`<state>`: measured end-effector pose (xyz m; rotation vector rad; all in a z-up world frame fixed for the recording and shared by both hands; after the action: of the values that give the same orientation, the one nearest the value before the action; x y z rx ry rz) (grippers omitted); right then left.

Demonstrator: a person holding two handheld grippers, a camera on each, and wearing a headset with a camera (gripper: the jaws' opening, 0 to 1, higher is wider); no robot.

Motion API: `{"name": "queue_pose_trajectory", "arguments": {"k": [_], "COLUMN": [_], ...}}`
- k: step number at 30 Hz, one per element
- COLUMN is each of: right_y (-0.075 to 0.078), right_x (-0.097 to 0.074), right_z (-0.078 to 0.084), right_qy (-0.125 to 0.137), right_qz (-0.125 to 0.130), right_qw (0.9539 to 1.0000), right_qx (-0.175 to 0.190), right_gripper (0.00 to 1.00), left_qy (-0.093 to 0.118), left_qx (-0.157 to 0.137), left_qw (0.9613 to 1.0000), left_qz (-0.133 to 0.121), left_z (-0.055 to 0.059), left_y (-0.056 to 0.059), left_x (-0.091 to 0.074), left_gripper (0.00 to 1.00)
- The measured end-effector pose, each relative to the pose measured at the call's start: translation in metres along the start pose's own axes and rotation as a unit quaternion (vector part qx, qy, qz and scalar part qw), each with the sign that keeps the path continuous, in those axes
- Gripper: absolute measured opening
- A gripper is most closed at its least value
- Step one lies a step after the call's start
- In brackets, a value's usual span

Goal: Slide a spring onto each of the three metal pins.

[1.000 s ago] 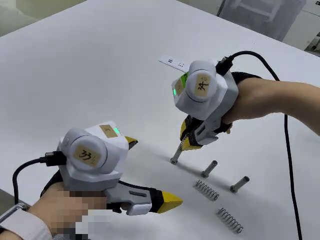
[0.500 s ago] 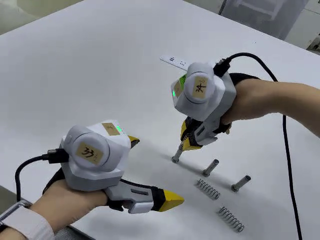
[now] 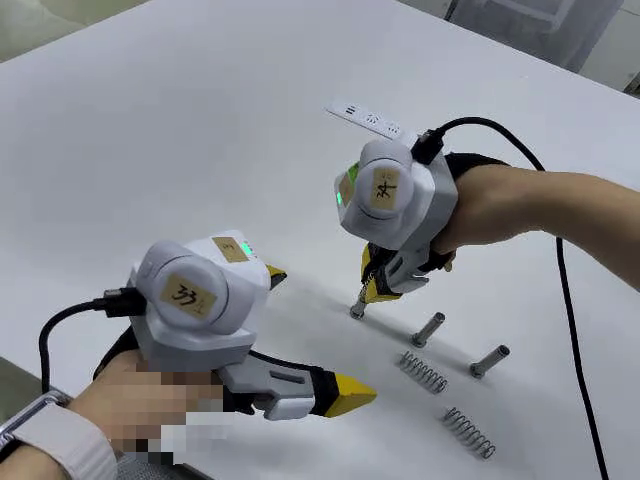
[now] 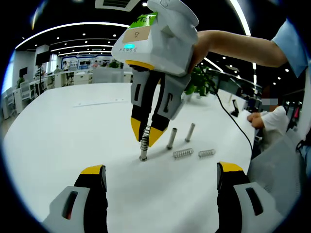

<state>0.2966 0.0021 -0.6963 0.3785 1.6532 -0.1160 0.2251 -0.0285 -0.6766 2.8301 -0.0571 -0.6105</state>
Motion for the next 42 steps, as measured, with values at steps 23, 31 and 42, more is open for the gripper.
{"name": "queue_pose_trajectory", "arguments": {"k": [23,31,42], "right_y": [0.0,-0.003,-0.004], "right_x": [0.027,0.027,0.029], "right_z": [0.003,0.003,0.003], "right_qy": [-0.008,-0.009,-0.002], "right_qz": [-0.001,-0.008,-0.013], "right_qw": [0.9999,0.9999,0.9999], "right_qx": [0.009,0.01,0.002], "right_gripper": [0.13,0.13,0.23], "left_qy": [0.0,0.003,0.004], "left_qx": [-0.003,-0.004,-0.007], "left_qw": [1.0,1.0,0.9999], "left_qz": [0.005,0.005,0.007], "left_z": [0.0,-0.001,-0.001], "left_y": [0.002,0.001,0.002], "left_x": [0.001,0.001,0.001], "left_gripper": [0.95,0.95,0.95]}}
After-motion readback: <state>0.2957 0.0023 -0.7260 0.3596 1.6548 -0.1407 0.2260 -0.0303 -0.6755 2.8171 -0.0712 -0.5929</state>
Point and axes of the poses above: the centre of the closed fingertips' face, and the gripper's own axes: x roughly forward along the fingers, y roughly to its right, z roughly out of its underside, the point moved 2 cm from there along -x, roughly backward along the fingers, and after that the axes turned 6 degrees about z, right-handed, at the moved point
